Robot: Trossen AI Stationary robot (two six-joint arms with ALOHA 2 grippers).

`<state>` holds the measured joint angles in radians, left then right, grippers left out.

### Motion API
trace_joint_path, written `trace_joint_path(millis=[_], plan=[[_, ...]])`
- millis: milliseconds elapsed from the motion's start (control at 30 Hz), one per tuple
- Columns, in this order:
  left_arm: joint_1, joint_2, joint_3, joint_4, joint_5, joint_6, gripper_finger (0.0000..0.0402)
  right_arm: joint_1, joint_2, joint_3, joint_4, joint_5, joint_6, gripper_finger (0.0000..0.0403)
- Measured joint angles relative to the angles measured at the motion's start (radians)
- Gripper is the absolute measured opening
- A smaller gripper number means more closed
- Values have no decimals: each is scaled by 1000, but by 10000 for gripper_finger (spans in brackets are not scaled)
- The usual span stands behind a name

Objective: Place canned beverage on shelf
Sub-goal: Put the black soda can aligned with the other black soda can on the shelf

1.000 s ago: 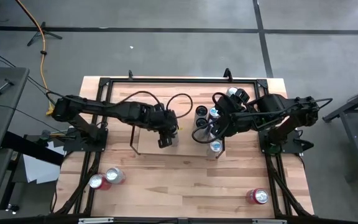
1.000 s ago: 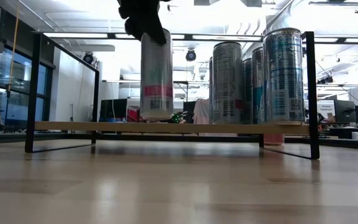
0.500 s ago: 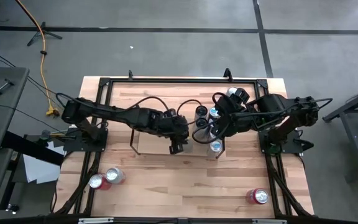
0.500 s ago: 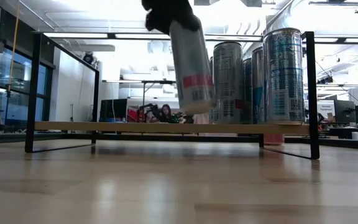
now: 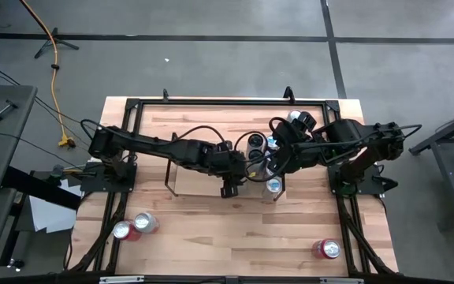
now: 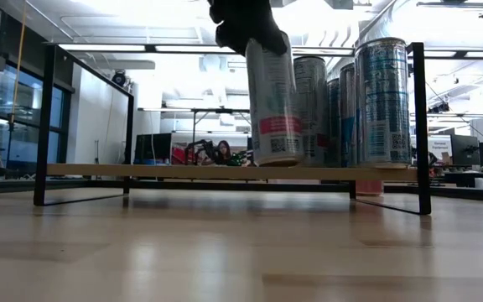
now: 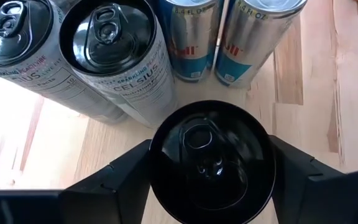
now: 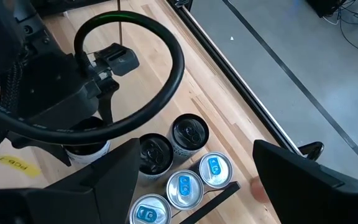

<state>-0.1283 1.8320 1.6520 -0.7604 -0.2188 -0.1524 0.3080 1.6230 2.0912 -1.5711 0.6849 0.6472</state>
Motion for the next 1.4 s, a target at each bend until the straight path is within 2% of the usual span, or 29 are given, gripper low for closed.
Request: trace_joint_path(millis=[133,733,867,1033,1200,1400], plan=[[0,0,0,2,0,4,230,0,0,0,0,0,0,298],[-4,-4,0,3,0,202,242,0,0,0,0,0,0,298],[-4,-7,0,23,-1,213,265,0,0,0,0,0,0,298],[-4,-8,0,31,-1,210,314,0,0,0,0,0,0,298],[-4,-41,39,-21,-1,230,357,0,0,0,0,0,-1,298],[-4,-150,92,-71,-1,251,367,0,0,0,0,0,-1,298]])
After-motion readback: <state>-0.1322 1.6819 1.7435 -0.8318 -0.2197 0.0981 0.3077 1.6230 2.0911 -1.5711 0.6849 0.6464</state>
